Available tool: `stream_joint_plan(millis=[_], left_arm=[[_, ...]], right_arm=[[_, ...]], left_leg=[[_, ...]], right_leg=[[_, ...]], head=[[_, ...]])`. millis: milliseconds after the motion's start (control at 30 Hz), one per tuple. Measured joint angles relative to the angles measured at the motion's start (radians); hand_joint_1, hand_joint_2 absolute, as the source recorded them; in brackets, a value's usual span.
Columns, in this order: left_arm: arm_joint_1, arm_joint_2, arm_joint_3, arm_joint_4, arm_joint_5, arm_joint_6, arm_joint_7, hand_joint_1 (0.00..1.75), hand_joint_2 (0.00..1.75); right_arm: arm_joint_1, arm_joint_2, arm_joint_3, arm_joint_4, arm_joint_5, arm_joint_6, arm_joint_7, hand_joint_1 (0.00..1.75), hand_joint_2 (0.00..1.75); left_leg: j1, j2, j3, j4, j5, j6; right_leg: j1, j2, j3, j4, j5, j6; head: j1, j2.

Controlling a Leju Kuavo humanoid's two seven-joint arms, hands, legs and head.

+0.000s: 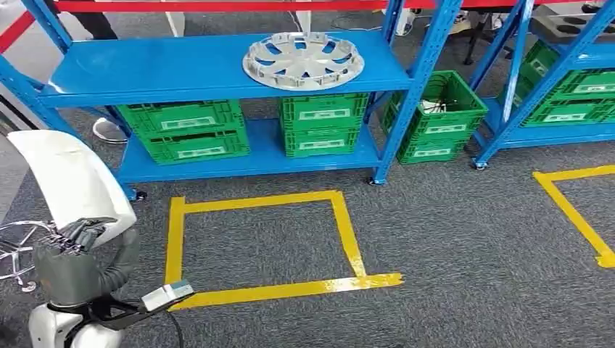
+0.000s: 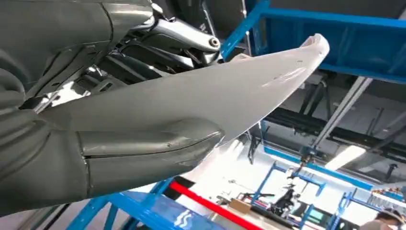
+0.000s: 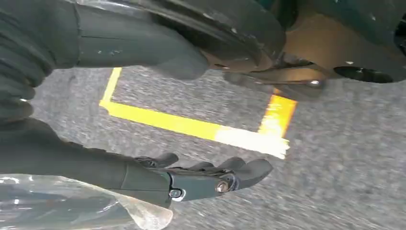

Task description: Take the parts from the cabinet and place them on the table.

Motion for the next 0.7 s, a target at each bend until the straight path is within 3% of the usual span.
stream_joint_plan(millis=[33,67,100,133,167,233,267,300,333,400,433,467,500,567,600,633,667,700], left_arm=[[0.0,0.0,0.0,0.0,0.0,0.0,0.0,1.75,1.75],[0.0,0.0,0.0,0.0,0.0,0.0,0.0,1.75,1.75],[0.0,0.0,0.0,0.0,0.0,0.0,0.0,1.75,1.75],[0.0,0.0,0.0,0.0,0.0,0.0,0.0,1.75,1.75],[-0.001,0.0,0.0,0.0,0.0,0.0,0.0,1.75,1.75],[-0.001,0.001,-0.002,0.0,0.0,0.0,0.0,1.75,1.75],[0.001,0.002,-0.002,0.0,-0.001,0.0,0.0,1.75,1.75],[0.002,0.003,-0.002,0.0,0.0,0.0,0.0,1.75,1.75],[0.003,0.003,-0.002,0.0,-0.002,0.0,0.003,1.75,1.75],[0.003,0.003,-0.002,0.0,-0.003,0.0,0.004,1.75,1.75],[0.003,0.003,-0.002,0.0,-0.003,0.0,0.005,1.75,1.75],[0.003,0.003,-0.002,0.0,-0.003,0.0,0.007,1.75,1.75],[0.003,0.003,-0.002,0.0,-0.003,0.0,0.011,1.75,1.75],[0.003,0.003,-0.001,0.0,0.002,0.0,0.016,1.75,1.75],[0.002,0.004,-0.002,0.0,0.003,0.0,0.019,1.75,1.75],[0.0,0.004,-0.002,0.0,0.003,0.0,0.023,1.75,1.75],[-0.002,0.004,-0.002,0.0,0.003,0.0,0.024,1.75,1.75],[-0.005,0.005,-0.002,0.0,0.003,0.0,0.026,1.75,1.75]], right_arm=[[0.0,0.0,0.0,0.0,0.0,0.0,0.0,0.0,1.75],[0.0,0.0,0.0,0.0,0.0,0.0,0.0,0.0,1.75],[-0.001,0.0,0.0,0.0,0.0,0.0,0.0,0.0,1.75],[-0.002,0.003,0.002,0.0,0.001,0.002,0.0,0.0,1.75],[-0.002,0.005,0.002,0.0,0.001,0.002,-0.001,0.0,1.75],[0.0,0.008,0.006,0.001,0.002,0.004,0.0,0.0,1.75],[0.003,0.011,0.008,0.002,0.001,0.005,-0.001,0.0,1.75],[0.001,0.013,0.008,0.004,0.001,0.005,-0.001,0.0,1.75],[0.0,0.013,0.008,0.004,0.001,0.005,-0.002,0.0,1.75],[-0.001,0.013,0.008,0.004,0.001,0.005,-0.005,0.0,1.75],[-0.001,0.013,0.008,0.004,0.001,0.005,-0.006,0.0,1.75],[-0.002,0.013,0.008,0.004,0.0,0.004,-0.005,0.0,1.75],[-0.006,0.013,0.008,0.004,0.0,0.002,-0.003,0.0,1.75],[-0.013,0.016,0.008,0.004,-0.001,-0.003,0.002,0.0,1.75],[-0.016,0.018,0.008,0.004,-0.002,-0.005,0.002,0.0,1.75],[-0.018,0.024,0.008,0.004,-0.002,-0.005,0.002,0.0,1.75],[-0.019,0.025,0.008,0.004,-0.003,-0.007,0.003,0.0,1.75],[-0.019,0.025,0.008,0.004,-0.003,-0.007,0.003,0.0,1.75]], left_leg=[[0.001,0.0,-0.019,0.005,0.011,-0.004],[0.002,0.0,-0.037,0.009,0.022,-0.008],[0.002,-0.002,-0.046,0.015,0.032,-0.014],[-0.003,-0.004,-0.055,0.024,0.039,-0.021],[-0.003,-0.003,-0.059,0.024,0.05,-0.026],[0.001,-0.003,-0.064,0.017,0.075,-0.036],[-0.001,-0.006,-0.069,0.015,0.087,-0.044],[0.003,-0.009,-0.082,0.023,0.059,-0.049],[0.003,-0.009,-0.09,0.056,-0.009,-0.052],[0.003,-0.009,-0.102,0.186,-0.137,-0.057],[0.002,-0.009,-0.107,0.261,-0.17,-0.057],[0.002,-0.01,-0.105,0.315,-0.166,-0.055],[0.0,-0.01,-0.089,0.326,-0.128,-0.051],[-0.007,-0.01,-0.008,0.234,-0.053,-0.031],[-0.014,-0.011,0.051,0.152,-0.046,-0.015],[-0.023,-0.01,0.113,0.057,-0.087,0.006],[-0.022,-0.01,0.152,-0.016,-0.105,0.006],[-0.028,-0.009,0.151,-0.025,-0.109,0.003]], right_leg=[[-0.003,0.0,0.037,-0.032,0.051,0.0],[-0.007,0.0,0.095,-0.1,0.081,0.002],[-0.011,0.001,0.169,-0.201,0.067,0.005],[-0.01,0.004,0.256,-0.321,0.019,0.005],[-0.007,0.009,0.281,-0.378,-0.011,-0.012],[-0.002,0.01,0.255,-0.365,-0.003,-0.025],[-0.003,0.006,0.241,-0.365,0.011,-0.037],[-0.007,-0.001,0.225,-0.364,0.023,-0.049],[-0.006,-0.001,0.208,-0.362,0.036,-0.06],[0.0,-0.005,0.182,-0.36,0.061,-0.066],[0.004,-0.007,0.172,-0.357,0.073,-0.069],[0.007,-0.009,0.152,-0.349,0.086,-0.071],[0.011,-0.01,0.128,-0.34,0.096,-0.071],[0.019,-0.008,0.088,-0.323,0.113,-0.073],[0.022,-0.007,0.076,-0.319,0.121,-0.073],[0.022,-0.007,0.068,-0.315,0.128,-0.07],[0.024,-0.006,0.064,-0.314,0.134,-0.067],[0.021,-0.009,0.059,-0.315,0.144,-0.06]], head=[[0.0,0.0],[0.0,0.0],[0.001,0.0],[0.004,0.0],[0.002,0.0],[0.001,0.0],[0.001,0.0],[-0.002,0.0],[-0.007,0.0],[-0.013,0.0],[-0.015,0.0],[-0.015,0.0],[-0.015,0.0],[-0.016,0.0],[-0.016,0.0],[-0.013,0.0],[-0.014,0.0],[-0.015,0.0]])
